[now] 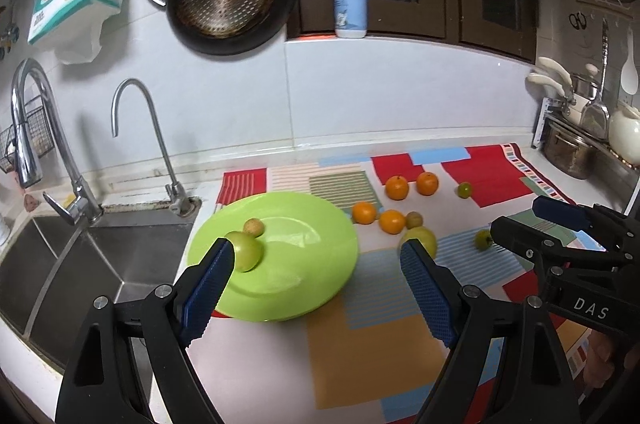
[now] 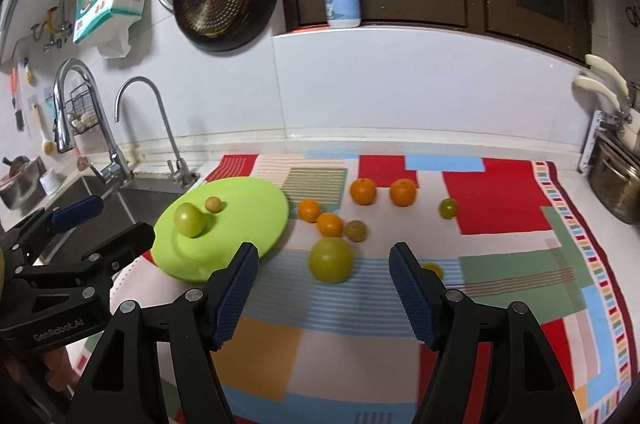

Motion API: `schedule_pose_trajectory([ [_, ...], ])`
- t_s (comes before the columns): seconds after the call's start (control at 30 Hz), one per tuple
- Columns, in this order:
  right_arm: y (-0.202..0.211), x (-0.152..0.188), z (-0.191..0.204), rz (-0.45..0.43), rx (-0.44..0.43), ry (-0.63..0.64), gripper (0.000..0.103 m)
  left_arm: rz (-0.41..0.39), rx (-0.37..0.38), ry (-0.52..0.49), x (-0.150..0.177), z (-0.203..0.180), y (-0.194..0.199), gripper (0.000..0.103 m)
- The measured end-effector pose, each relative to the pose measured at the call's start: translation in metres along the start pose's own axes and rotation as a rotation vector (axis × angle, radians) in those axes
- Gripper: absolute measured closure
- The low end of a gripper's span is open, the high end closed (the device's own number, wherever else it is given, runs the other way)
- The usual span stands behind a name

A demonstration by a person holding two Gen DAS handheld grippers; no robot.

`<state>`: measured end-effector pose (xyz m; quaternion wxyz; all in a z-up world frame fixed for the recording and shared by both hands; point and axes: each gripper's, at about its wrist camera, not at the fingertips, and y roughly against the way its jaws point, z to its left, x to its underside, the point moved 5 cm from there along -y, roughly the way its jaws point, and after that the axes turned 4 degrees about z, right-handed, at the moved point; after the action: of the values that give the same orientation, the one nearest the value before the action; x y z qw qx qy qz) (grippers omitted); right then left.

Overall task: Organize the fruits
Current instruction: 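Move both tools back toward the remaining fruits on the cloth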

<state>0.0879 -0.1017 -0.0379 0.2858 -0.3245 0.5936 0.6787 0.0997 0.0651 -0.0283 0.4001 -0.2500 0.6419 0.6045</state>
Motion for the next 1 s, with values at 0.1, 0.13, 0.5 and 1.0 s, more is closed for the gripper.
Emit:
schedule_pose_trajectory([
  [0.1,0.005,0.001,-0.013,-0.010,0.014,-0.009,0.034,-0.009,0.010,-0.011,-0.002,-0.011,0.001,0.018],
  [0.13,0.006,0.001,-0.016,-0.012,0.016,-0.012,0.034,-0.011,0.014,-0.015,-0.003,-0.015,0.000,0.018],
  [0.5,0.008,0.004,-0.055,-0.018,0.041,-0.037,0.034,-0.014,0.046,-0.041,-0.009,-0.051,-0.010,0.018],
  [1.0,-0.026,0.009,-0.089,0.039,0.030,-0.047,0.034,0.052,0.072,-0.061,-0.006,-0.081,-0.055,0.018],
])
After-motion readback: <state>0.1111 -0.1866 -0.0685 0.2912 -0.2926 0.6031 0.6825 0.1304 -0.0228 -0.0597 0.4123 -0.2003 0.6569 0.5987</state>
